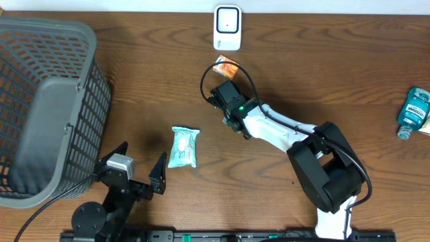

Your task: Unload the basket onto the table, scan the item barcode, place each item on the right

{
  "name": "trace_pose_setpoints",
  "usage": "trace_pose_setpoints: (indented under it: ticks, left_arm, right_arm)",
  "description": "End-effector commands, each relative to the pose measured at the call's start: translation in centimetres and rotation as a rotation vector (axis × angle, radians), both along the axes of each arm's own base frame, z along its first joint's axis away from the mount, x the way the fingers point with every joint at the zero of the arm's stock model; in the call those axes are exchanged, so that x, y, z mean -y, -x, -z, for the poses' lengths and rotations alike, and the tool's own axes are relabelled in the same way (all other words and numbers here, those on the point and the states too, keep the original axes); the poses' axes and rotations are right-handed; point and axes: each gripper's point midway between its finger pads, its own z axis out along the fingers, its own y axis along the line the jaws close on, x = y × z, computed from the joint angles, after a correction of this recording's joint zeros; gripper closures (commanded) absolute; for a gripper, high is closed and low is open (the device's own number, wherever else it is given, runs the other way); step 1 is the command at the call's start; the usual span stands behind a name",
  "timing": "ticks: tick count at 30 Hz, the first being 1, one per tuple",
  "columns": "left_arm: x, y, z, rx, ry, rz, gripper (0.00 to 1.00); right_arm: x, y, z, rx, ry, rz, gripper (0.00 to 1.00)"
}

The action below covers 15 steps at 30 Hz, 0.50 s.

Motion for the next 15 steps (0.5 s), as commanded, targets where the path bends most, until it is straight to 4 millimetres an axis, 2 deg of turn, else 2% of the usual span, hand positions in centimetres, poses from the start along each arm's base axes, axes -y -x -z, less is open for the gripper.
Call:
trace_pose_setpoints:
  ticks: [1,4,6,7,8,11,15]
  left_arm:
    - [0.3,0.1,-0.1,-0.001,0.014,0.015,0.02]
    - [0.3,0.1,-0.1,-0.001,0.014,0.015,0.02]
    - [0.3,0.1,-0.1,-0.001,0.014,0.015,0.02]
    - [0.3,0.1,-0.1,-0.001,0.014,0.015,0.02]
    - [0.3,0.1,-0.1,-0.001,0.014,0.015,0.02]
    - [0.3,0.1,-0.1,-0.001,0.014,0.015,0.02]
    - [0.3,0.1,-0.1,-0.001,0.014,0.015,0.02]
  right_arm:
    - [-3.8,1.8,-2.6,-0.102,-0.239,-0.088,0.99]
    - [-5.0,4.0,-4.1,-0.203,-0.355,-0.138,0.99]
    - [-5.9,7.1,-5.8,-0.355,-0.499,-0.184,0.99]
    - [-6.2,7.9,-6.3,-0.399,-0.542,-0.196,0.99]
    - [-6.9,9.9,-7.5,-0.507,-0.648,-0.224,0.99]
    - [-7.6,13.1,-10.2,-0.713,-0.863,-0.263,0.99]
    - [-7.9,15.2,-13.8,-0.904,-1.094,-0.259,0.99]
